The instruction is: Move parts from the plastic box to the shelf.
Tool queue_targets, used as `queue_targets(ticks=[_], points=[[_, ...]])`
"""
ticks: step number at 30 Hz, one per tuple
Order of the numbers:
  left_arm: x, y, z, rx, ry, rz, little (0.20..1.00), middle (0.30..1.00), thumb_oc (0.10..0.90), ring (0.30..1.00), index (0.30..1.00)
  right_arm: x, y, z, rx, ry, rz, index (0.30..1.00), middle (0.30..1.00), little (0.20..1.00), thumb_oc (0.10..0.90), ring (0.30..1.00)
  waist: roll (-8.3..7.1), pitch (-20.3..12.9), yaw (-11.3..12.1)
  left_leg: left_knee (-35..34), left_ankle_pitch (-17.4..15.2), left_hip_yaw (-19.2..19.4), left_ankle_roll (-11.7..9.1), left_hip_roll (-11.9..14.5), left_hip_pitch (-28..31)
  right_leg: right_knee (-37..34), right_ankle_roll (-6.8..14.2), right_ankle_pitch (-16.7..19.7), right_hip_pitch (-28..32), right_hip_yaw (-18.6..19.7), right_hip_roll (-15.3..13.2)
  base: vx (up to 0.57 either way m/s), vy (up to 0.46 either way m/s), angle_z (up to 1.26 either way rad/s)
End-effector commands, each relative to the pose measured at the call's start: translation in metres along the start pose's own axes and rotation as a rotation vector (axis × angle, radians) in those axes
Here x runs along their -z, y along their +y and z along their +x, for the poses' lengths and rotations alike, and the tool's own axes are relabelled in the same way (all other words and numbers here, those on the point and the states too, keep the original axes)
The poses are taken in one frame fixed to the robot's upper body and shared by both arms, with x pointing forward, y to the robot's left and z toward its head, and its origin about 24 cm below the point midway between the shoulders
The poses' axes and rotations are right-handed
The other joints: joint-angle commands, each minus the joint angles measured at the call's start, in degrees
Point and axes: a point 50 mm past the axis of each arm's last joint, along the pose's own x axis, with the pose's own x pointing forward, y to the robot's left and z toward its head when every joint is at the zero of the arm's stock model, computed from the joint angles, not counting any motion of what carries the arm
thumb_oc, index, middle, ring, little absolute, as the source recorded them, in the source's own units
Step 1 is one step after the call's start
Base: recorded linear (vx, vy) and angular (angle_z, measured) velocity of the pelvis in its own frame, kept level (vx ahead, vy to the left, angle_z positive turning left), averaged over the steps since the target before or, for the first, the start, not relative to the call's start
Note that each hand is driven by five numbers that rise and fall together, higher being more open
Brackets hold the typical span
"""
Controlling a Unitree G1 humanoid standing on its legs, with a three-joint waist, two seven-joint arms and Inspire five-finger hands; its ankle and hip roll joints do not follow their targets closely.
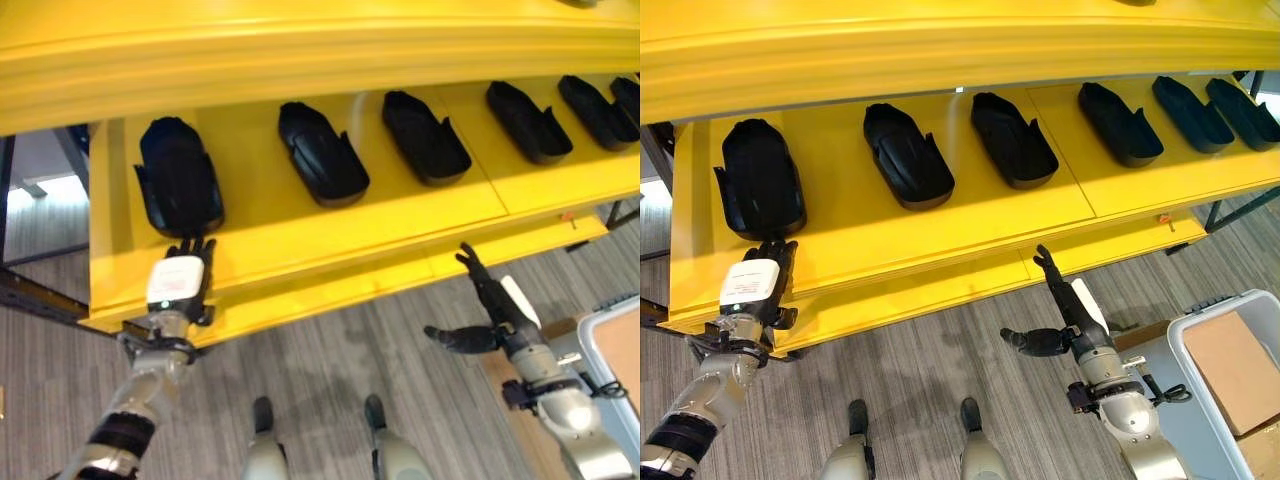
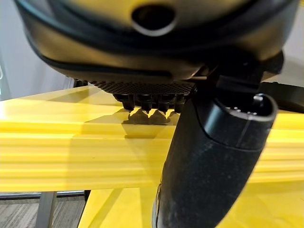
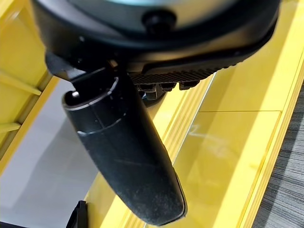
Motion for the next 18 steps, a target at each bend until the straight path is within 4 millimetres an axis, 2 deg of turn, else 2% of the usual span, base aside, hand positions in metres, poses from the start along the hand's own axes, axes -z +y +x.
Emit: queue_targets(ticks=[1, 13, 18], points=[[-0.024, 0.015, 0.020, -0.074, -0.106, 0.021, 1.000, 1.000, 0.900, 1.000, 1.000, -0.044, -0.014, 0.010, 0.052, -0.256, -0.037, 1.000, 1.000, 1.000, 0.900, 1.000, 0.10, -4.26, -1.42, 6.01, -5.38, -0.47, 1.31, 1.84, 0.37, 7.49, -0.38, -4.57, -3.80, -0.56, -0.95, 0.01, -0.010, -0.03], [-0.018, 0.009, 0.015, -0.056, -0.074, 0.003, 1.000, 1.000, 0.900, 1.000, 1.000, -0.042, -0.013, 0.009, 0.052, -0.246, -0.041, 1.000, 1.000, 1.000, 0.900, 1.000, 0.14, -4.18, -1.32, 6.23, -5.46, -0.58, 1.36, 1.79, 0.11, 7.35, -0.38, -4.44, -3.79, -0.69, -1.04, 0.00, 0.000, 0.00], [-0.007, 0.000, 0.004, -0.025, -0.044, 0.003, 1.000, 1.000, 0.900, 1.000, 1.000, -0.042, -0.012, 0.009, 0.053, -0.248, -0.041, 1.000, 1.000, 1.000, 0.900, 1.000, 0.16, -4.07, -0.86, 6.37, -5.45, -0.84, 1.39, 1.54, -0.16, 7.19, -0.36, -4.42, -3.64, -0.98, -1.18, 0.00, 0.000, 0.00]])
